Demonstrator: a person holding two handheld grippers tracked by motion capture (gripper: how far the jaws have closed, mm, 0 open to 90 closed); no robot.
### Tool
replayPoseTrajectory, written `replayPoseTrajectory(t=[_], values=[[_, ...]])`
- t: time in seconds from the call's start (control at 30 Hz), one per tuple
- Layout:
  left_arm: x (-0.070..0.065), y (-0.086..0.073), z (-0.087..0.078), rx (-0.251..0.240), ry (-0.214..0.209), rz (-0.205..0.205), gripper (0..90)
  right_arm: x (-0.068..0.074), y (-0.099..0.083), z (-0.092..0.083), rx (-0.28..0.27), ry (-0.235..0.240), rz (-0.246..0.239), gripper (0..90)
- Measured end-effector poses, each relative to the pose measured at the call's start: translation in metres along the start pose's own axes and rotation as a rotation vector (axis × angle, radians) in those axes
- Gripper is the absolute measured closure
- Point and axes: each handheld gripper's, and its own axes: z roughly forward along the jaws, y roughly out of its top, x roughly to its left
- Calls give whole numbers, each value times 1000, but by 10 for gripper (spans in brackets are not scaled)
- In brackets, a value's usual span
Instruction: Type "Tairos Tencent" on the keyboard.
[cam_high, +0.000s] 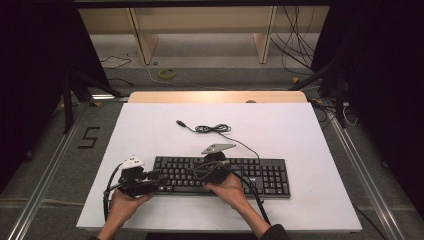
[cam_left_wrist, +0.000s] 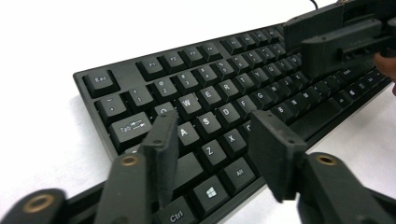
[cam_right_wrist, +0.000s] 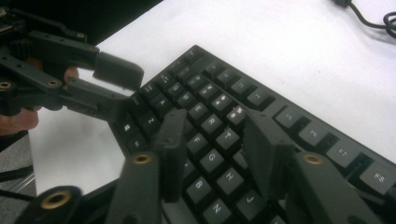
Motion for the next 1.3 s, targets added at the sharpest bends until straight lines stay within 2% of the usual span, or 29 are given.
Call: replayPoseTrajectory(t=[0.1, 0.2, 0.37, 0.53, 0.7, 0.77, 0.97, 1.07, 1.3], values=[[-1, 1, 0, -16, -4, 0, 453, -1, -2, -4, -1, 1, 5, 541], [-1, 2, 1, -25, -2, -2, 410, -2, -3, -8, -10, 4, 7, 532], [-1, 5, 2, -33, 1, -7, 388, -3, -7, -15, -17, 13, 9, 501], [-2, 8, 5, -39, 12, 5, 353, -4, -12, -21, -30, 18, 9, 463], [-1, 12, 7, -44, 18, 8, 355, -3, -17, -25, -37, 28, 3, 439], [1, 14, 8, -42, 24, 10, 378, -3, -19, -27, -36, 34, -1, 419], [1, 18, 15, -29, 19, 20, 520, -2, -24, -33, -41, 35, -16, 401], [-1, 21, 19, -10, 23, 38, 618, -3, -25, -35, -44, 36, -14, 400], [-7, 26, 32, 31, -2, 77, 799, -3, -30, -40, -48, 34, -25, 387]])
